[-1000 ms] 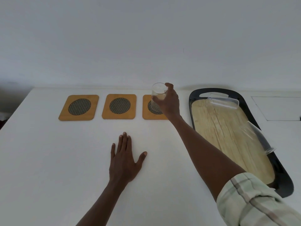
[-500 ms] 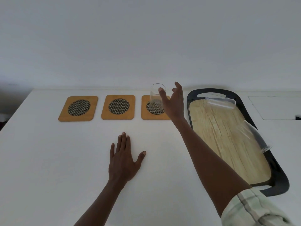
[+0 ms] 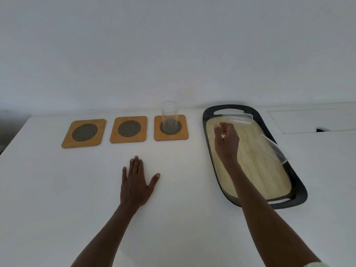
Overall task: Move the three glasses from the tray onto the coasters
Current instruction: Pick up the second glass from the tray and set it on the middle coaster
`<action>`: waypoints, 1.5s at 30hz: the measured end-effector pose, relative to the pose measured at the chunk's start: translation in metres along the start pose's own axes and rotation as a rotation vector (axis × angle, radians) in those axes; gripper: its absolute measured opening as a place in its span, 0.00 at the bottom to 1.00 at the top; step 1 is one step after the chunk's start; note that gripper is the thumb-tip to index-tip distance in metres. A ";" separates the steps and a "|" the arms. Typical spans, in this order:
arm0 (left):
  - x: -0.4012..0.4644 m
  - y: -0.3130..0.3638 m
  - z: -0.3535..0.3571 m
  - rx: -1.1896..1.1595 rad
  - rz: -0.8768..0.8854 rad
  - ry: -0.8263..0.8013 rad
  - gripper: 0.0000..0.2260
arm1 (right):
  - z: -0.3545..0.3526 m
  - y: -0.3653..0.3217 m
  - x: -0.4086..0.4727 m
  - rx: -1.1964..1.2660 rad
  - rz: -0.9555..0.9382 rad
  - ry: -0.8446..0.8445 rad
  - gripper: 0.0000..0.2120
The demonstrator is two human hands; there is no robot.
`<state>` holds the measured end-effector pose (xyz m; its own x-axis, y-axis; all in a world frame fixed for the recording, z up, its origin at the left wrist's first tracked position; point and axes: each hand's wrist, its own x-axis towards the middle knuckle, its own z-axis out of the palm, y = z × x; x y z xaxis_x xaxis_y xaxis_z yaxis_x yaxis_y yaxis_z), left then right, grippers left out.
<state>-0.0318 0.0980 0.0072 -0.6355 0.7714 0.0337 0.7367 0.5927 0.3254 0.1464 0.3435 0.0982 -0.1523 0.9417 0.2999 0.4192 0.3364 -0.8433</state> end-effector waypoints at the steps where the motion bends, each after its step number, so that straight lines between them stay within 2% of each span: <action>1: -0.001 0.002 0.000 -0.012 0.005 -0.002 0.45 | -0.009 0.004 -0.001 -0.014 -0.004 0.006 0.11; 10: -0.012 0.067 0.017 -0.118 0.082 -0.056 0.43 | -0.085 0.044 -0.003 -0.191 0.026 0.042 0.14; 15: -0.019 0.094 0.032 -0.121 0.143 -0.078 0.43 | -0.121 0.067 0.000 -0.344 0.052 0.091 0.20; 20: -0.017 0.093 0.041 -0.065 0.146 -0.048 0.43 | -0.149 0.095 0.008 -0.539 0.064 -0.044 0.35; 24: -0.016 0.092 0.043 -0.038 0.140 -0.046 0.44 | -0.157 0.111 0.012 -0.635 0.090 -0.179 0.40; 31: -0.016 0.092 0.042 -0.034 0.138 -0.042 0.44 | -0.157 0.119 0.011 -0.639 0.097 -0.184 0.34; 41: -0.018 0.093 0.041 -0.040 0.138 -0.043 0.43 | -0.150 0.126 0.005 -0.427 0.172 -0.197 0.34; 45: -0.018 0.093 0.041 -0.037 0.142 -0.039 0.44 | -0.147 0.121 0.003 -0.307 0.208 -0.153 0.34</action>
<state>0.0579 0.1488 -0.0019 -0.5153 0.8558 0.0452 0.8093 0.4686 0.3542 0.3285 0.3871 0.0628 -0.1572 0.9864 0.0473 0.6999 0.1450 -0.6994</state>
